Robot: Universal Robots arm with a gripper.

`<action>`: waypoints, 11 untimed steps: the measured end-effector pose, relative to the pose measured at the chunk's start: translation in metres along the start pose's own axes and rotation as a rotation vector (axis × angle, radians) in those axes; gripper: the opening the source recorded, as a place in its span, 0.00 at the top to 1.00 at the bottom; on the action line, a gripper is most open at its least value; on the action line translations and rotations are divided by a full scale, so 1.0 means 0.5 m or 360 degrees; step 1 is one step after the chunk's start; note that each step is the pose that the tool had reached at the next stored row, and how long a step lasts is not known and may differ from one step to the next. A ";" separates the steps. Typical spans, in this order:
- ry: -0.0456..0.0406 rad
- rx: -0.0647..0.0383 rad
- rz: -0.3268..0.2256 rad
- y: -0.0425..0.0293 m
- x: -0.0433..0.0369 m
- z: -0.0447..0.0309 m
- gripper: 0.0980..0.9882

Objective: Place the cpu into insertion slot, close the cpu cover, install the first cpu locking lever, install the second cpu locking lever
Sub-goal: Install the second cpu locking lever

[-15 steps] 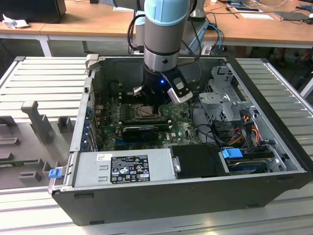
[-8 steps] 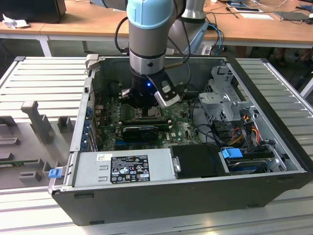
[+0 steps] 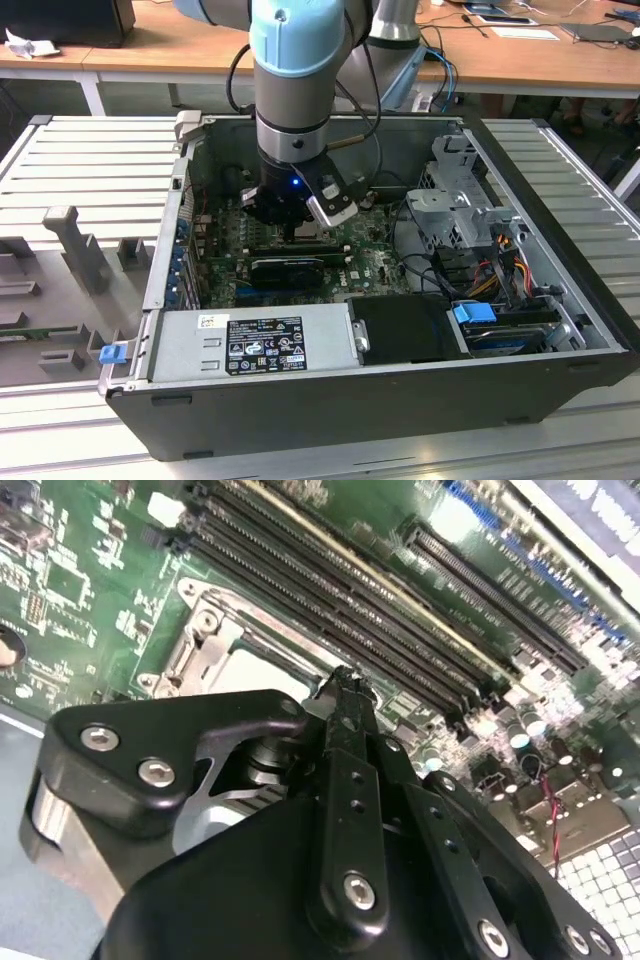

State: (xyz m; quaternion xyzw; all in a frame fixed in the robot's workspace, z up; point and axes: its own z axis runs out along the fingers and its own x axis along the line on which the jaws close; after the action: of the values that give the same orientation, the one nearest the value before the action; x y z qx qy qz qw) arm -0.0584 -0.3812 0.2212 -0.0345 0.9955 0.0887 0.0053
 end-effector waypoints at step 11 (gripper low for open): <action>0.0000 -0.0069 -0.0024 -0.024 0.013 -0.003 0.99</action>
State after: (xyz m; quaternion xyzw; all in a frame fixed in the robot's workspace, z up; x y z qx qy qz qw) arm -0.0642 -0.3936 0.2202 -0.0422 0.9930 0.1101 0.0053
